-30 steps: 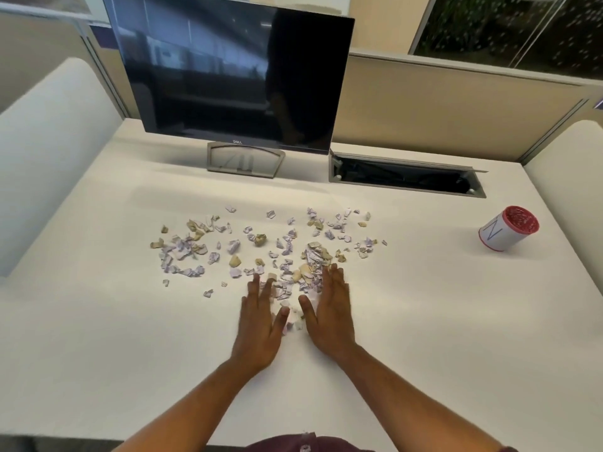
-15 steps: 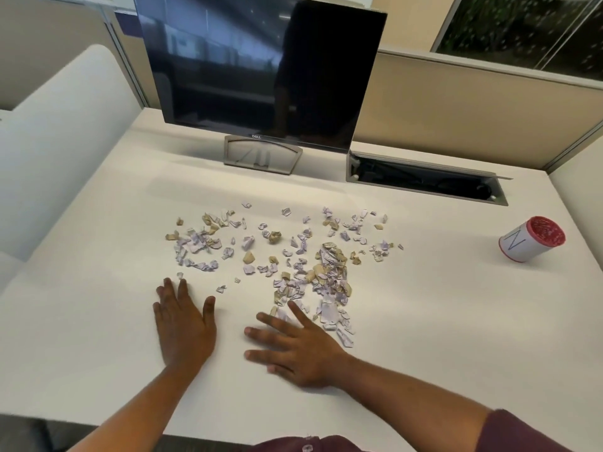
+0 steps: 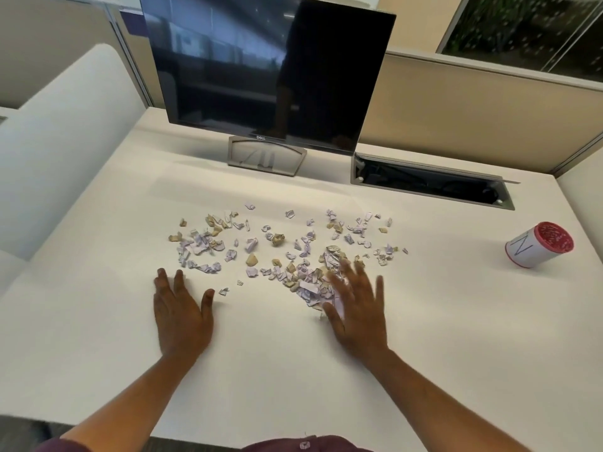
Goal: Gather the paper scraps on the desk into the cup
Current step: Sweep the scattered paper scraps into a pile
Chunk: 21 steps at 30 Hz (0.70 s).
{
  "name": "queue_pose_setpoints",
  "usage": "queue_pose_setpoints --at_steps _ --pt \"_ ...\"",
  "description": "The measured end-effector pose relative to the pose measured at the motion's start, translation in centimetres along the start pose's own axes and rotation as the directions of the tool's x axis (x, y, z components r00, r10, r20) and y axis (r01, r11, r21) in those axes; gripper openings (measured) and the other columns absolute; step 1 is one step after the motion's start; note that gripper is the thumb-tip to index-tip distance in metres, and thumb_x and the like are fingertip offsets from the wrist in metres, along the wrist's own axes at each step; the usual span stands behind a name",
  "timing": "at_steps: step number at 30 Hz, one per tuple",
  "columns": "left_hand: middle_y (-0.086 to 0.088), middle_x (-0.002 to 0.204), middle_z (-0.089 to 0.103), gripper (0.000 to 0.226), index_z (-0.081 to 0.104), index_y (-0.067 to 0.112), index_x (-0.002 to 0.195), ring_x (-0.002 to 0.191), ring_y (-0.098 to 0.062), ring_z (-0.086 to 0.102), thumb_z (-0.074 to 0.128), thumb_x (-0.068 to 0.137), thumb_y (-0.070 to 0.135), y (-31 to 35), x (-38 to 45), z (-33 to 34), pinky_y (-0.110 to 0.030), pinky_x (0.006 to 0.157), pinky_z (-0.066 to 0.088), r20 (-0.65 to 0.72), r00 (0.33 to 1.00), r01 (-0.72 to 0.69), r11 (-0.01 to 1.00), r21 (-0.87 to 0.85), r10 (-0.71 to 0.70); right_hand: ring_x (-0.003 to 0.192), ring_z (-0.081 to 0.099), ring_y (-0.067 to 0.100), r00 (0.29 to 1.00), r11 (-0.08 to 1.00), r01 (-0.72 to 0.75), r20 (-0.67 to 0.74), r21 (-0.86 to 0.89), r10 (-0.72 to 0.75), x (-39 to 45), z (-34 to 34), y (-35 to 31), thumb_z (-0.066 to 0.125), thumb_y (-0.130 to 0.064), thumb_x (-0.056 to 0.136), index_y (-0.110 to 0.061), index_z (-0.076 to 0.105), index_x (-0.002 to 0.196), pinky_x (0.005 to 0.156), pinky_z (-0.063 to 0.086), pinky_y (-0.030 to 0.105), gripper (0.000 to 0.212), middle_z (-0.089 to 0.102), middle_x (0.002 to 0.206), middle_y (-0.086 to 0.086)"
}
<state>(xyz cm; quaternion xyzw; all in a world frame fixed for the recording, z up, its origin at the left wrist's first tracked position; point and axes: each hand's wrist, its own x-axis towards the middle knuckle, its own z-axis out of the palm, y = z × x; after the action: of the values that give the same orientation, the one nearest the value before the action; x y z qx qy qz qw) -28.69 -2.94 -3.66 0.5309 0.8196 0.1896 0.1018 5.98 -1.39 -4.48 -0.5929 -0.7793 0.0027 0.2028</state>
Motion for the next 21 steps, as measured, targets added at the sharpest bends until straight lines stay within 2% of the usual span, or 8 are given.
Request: queue_pose_setpoints --at_steps 1,3,5,9,15,18,21 --pt "-0.026 0.163 0.010 0.074 0.025 -0.001 0.152 0.151 -0.041 0.012 0.052 0.097 0.039 -0.5 0.7 -0.1 -0.051 0.123 0.017 -0.013 1.000 0.010 1.000 -0.014 -0.010 0.160 0.009 0.026 0.987 0.987 -0.161 -0.011 0.026 0.161 -1.4 -0.2 0.4 0.048 -0.056 0.100 -0.026 0.026 0.162 0.127 0.008 0.059 0.072 0.015 0.172 0.000" --pt "-0.031 0.161 0.013 0.074 0.025 -0.004 0.151 0.150 -0.045 0.012 0.052 0.098 0.039 -1.6 2.1 -0.3 -0.052 0.123 0.016 -0.029 0.998 0.046 0.998 -0.032 -0.047 0.160 0.006 0.029 0.911 0.910 -0.412 -0.012 0.042 0.412 -4.3 -0.4 1.0 0.045 -0.067 0.095 -0.014 0.018 0.163 0.127 0.013 0.058 0.090 0.014 0.172 0.010" --pt "-0.035 0.159 0.014 0.079 0.024 -0.007 0.150 0.149 -0.047 0.013 0.042 0.097 0.048 -2.5 3.4 -0.4 -0.053 0.123 0.015 -0.030 0.995 0.092 0.995 -0.030 -0.093 0.160 0.004 0.035 0.864 0.865 -0.501 0.048 -0.015 0.502 -6.2 -0.2 0.7 0.038 -0.079 0.090 -0.005 0.010 0.162 0.124 0.020 0.060 0.107 0.013 0.170 0.020" --pt "-0.036 0.158 0.015 0.091 0.019 -0.011 0.150 0.148 -0.048 0.014 0.028 0.091 0.059 -2.6 5.9 -0.2 -0.058 0.121 0.013 -0.016 0.988 0.151 0.988 -0.004 -0.152 0.160 -0.002 0.035 0.881 0.900 -0.416 0.188 -0.131 0.434 -6.1 0.8 -0.6 0.039 -0.093 0.080 0.001 -0.001 0.162 0.126 0.012 0.059 0.130 0.006 0.170 0.024" --pt "-0.030 0.162 0.013 0.096 0.010 -0.009 0.153 0.151 -0.044 0.007 0.019 0.091 0.064 -1.4 10.2 0.7 -0.055 0.123 0.007 0.012 0.984 0.179 0.981 -0.069 -0.179 0.159 -0.009 0.033 0.925 0.954 -0.284 0.235 -0.096 0.299 -1.4 1.2 0.0 0.034 -0.094 0.082 -0.001 -0.012 0.160 0.127 0.011 0.058 0.129 -0.004 0.171 0.021" --pt "-0.030 0.160 0.018 0.091 0.013 -0.008 0.152 0.151 -0.044 0.010 0.020 0.093 0.060 -0.2 11.3 1.3 -0.054 0.123 0.009 0.035 0.989 0.143 0.988 -0.051 -0.142 0.159 -0.012 0.034 0.931 0.962 -0.260 0.243 -0.079 0.272 1.4 1.6 0.2 0.032 -0.093 0.083 0.000 -0.011 0.160 0.127 0.011 0.059 0.129 -0.006 0.171 0.021" --pt "-0.030 0.155 0.031 0.073 0.022 -0.003 0.150 0.148 -0.043 0.018 0.026 0.101 0.050 2.3 10.8 2.5 -0.057 0.120 0.016 0.046 0.999 0.029 0.998 -0.053 -0.027 0.159 -0.014 0.033 0.938 0.975 -0.216 0.264 -0.060 0.224 3.3 2.3 0.2 0.032 -0.093 0.084 0.000 -0.007 0.161 0.127 0.009 0.059 0.127 -0.007 0.171 0.019"
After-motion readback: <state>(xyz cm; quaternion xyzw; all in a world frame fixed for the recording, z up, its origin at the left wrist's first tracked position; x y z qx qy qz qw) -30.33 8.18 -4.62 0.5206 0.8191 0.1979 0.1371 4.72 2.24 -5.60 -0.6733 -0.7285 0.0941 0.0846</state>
